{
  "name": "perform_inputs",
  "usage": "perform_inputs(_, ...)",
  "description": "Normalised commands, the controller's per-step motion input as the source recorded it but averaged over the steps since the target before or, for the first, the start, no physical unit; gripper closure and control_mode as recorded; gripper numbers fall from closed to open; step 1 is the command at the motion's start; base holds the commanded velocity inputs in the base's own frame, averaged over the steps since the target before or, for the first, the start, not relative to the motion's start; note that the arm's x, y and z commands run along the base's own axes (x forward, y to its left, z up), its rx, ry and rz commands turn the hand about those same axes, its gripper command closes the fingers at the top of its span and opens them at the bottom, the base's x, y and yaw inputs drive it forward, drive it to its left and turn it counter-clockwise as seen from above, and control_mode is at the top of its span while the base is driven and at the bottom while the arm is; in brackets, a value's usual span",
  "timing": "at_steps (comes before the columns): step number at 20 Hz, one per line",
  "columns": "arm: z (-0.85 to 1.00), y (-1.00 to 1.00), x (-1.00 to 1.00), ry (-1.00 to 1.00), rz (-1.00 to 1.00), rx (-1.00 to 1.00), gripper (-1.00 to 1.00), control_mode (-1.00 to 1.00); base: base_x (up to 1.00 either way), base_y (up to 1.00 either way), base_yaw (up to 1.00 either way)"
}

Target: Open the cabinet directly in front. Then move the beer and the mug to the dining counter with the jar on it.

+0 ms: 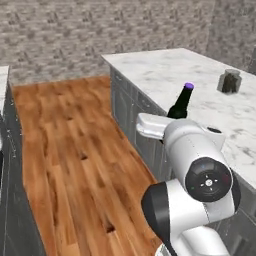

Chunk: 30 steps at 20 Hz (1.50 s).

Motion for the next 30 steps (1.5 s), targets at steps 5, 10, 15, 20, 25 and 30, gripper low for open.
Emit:
perform_inputs(5,0.0,0.0,0.0,0.0,0.0,0.0,1.0,1.0,1.0,0.22,-0.61)
perform_inputs(10,0.0,0.0,0.0,0.0,0.0,0.0,1.0,1.0,0.59,0.33,-0.77)
perform_inputs(15,0.0,0.0,0.0,0.0,0.0,0.0,1.0,1.0,0.46,0.89,-0.77)
perform_inputs(20,0.0,0.0,0.0,0.0,0.0,0.0,1.0,1.0,0.61,1.0,-0.61)
perform_inputs(25,0.0,0.0,0.0,0.0,0.0,0.0,1.0,1.0,0.59,1.0,-0.62)
perform_inputs(30,0.0,0.0,0.0,0.0,0.0,0.0,1.0,1.0,0.35,1.0,-0.63)
